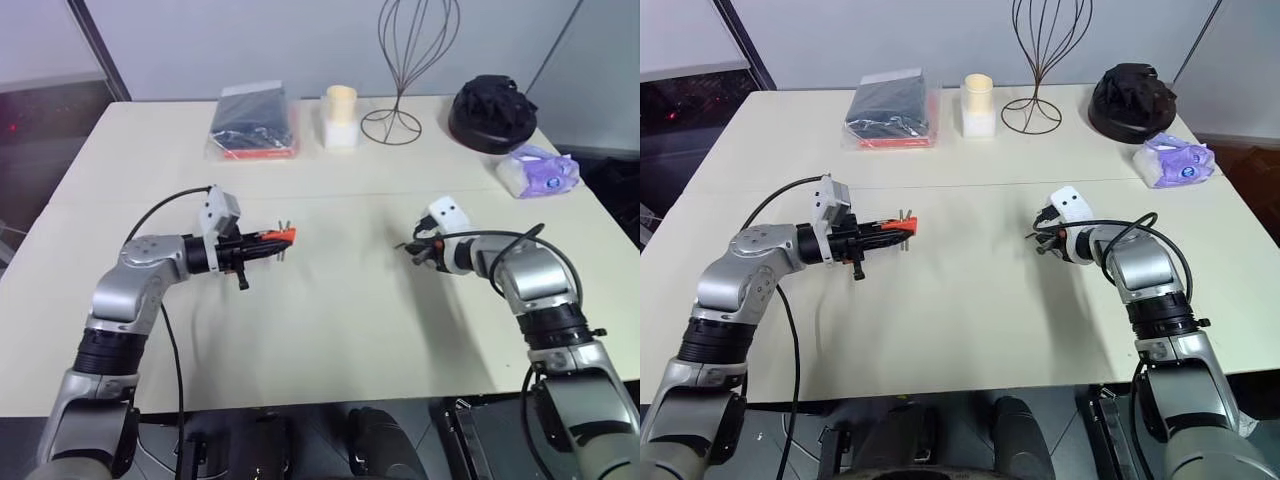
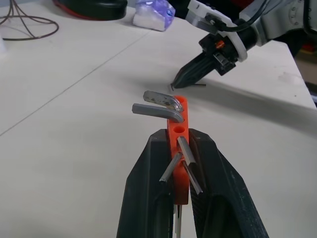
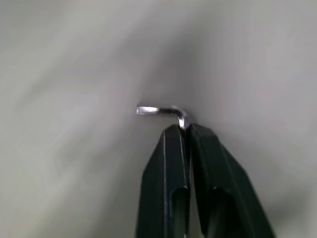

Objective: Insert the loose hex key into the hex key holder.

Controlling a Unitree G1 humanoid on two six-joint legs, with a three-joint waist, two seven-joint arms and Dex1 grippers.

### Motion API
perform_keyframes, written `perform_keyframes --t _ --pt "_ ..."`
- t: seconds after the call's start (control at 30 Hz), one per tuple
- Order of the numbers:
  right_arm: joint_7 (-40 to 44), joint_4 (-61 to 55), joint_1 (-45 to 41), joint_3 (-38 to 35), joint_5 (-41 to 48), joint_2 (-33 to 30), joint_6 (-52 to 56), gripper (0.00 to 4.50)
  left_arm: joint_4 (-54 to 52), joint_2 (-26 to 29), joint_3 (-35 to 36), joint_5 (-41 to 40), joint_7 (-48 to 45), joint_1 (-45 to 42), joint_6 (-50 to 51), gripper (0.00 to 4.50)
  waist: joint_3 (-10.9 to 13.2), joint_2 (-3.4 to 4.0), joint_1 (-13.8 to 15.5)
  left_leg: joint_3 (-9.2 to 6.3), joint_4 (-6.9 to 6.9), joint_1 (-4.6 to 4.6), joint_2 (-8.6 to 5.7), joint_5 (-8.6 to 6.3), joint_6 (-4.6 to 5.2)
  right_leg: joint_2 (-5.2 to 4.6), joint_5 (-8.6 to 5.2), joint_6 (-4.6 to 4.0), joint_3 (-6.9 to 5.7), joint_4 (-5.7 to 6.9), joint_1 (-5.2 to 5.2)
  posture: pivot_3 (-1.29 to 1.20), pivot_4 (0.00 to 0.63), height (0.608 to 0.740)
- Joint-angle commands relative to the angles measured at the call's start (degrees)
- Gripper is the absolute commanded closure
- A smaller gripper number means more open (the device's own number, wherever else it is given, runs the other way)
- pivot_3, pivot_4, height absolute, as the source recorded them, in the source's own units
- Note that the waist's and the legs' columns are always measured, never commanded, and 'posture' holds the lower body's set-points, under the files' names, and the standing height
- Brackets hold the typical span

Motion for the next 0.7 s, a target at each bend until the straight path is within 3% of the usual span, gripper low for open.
perform_keyframes --t 0.03,0.27,0.4,0.53,0.7 --pt "0.5 0.4 0.6 1.0 -0.2 0.4 0.6 4.46 -1.5 0.5 1.9 -0.6 0.7 -0.5 -0.8 4.50 0.0 0.00 0.0 0.00 0.00 0.00 0.00 0.00 0.00 0.00 0.00 0.00 0.00 0.00 0.00 0.00 0.150 0.740" --pt "-6.8 -4.0 -6.8 -14.0 7.9 9.3 -7.7 4.46 2.1 -0.5 0.7 -0.2 -0.2 -3.8 -1.8 4.50 0.0 0.04 -0.2 0.02 -0.01 -0.04 0.01 0.01 -0.02 0.02 0.00 0.00 0.02 0.06 -0.11 0.00 0.150 0.740" --pt "-15.3 -7.1 -13.8 -25.1 18.6 20.2 -9.0 4.46 10.2 -4.0 -0.6 0.7 -1.5 -11.0 -4.0 4.50 0.0 0.04 0.1 0.00 -0.01 -0.09 0.00 0.03 -0.06 0.02 0.01 0.01 -0.01 0.11 -0.17 0.00 0.150 0.740" --pt "-19.7 -8.1 -16.1 -27.0 22.3 26.4 -11.1 4.46 18.6 -8.2 -0.4 0.9 -2.5 -18.5 -5.4 4.50 0.0 0.01 0.2 -0.08 -0.02 -0.09 -0.06 0.03 -0.05 0.02 0.01 0.01 -0.09 0.10 -0.10 0.00 0.150 0.740" --pt "-21.4 -8.9 -15.6 -24.9 23.4 29.4 -14.0 4.46 26.5 -11.7 -0.1 1.9 -3.9 -25.4 -8.9 4.50 0.0 0.02 -0.2 -0.01 -0.02 -0.18 -0.13 0.01 -0.02 0.01 0.07 0.12 -0.09 0.10 -0.13 0.00 0.150 0.740"
